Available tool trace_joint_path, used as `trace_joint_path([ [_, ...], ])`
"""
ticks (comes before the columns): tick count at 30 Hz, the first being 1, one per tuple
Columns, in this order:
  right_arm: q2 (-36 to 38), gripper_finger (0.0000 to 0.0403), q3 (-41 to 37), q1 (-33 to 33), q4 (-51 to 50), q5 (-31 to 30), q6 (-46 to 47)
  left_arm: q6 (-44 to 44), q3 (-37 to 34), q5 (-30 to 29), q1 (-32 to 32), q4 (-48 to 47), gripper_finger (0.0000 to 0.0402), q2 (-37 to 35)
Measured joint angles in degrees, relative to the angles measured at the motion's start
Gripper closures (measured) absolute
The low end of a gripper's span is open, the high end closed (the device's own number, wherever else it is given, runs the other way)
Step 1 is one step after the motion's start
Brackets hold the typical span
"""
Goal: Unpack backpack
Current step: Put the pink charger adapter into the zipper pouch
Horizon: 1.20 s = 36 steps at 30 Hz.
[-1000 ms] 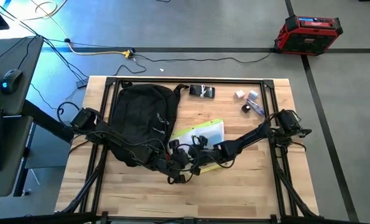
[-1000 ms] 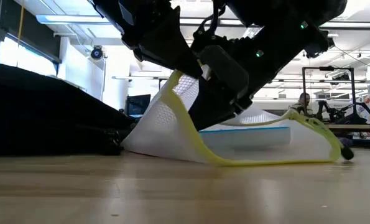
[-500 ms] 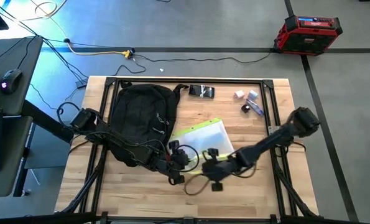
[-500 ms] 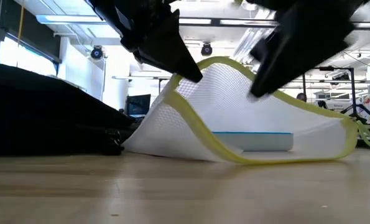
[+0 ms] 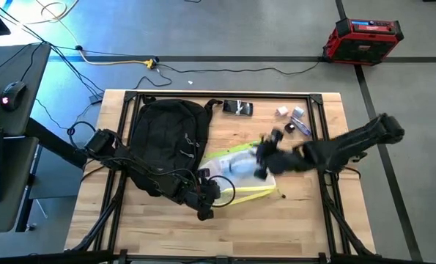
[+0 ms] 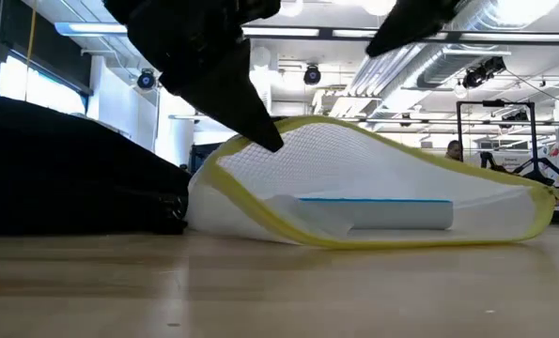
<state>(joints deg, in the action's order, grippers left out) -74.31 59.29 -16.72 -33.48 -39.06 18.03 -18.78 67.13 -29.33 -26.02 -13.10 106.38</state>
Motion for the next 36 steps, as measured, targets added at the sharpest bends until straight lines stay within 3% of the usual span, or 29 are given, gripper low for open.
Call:
trace_joint_path([
  [8, 1.1, 0.0239, -0.1, 22.2, -13.1, 6.4, 0.8, -0.1, 0.0, -0.2, 0.0, 0.0, 0.0402, 0.3],
  [14, -2.8, 0.0162, -0.1, 39.6, -12.6, 17.7, -17.2, 0.4, 0.0, -0.2, 0.0, 0.1, 0.0402, 0.3],
  [19, -8.9, 0.0139, -0.1, 50.6, -11.7, 22.3, -32.3, 1.2, 0.0, -0.1, 0.1, 0.4, 0.0402, 0.3],
  [24, -16.3, 0.0137, -0.1, 56.0, -11.9, 22.5, -45.4, 3.3, 0.0, 0.5, 0.9, 4.2, 0.0402, 0.3],
  [29, -21.8, 0.0137, -0.1, 57.6, -12.4, 15.3, -58.4, 6.1, 0.0, 1.1, 2.4, 9.1, 0.0402, 0.3],
  [36, -24.4, 0.0137, -0.1, 59.9, -11.5, 15.1, -71.8, 8.0, 0.0, 10.3, 6.1, 15.4, 0.0402, 0.3],
])
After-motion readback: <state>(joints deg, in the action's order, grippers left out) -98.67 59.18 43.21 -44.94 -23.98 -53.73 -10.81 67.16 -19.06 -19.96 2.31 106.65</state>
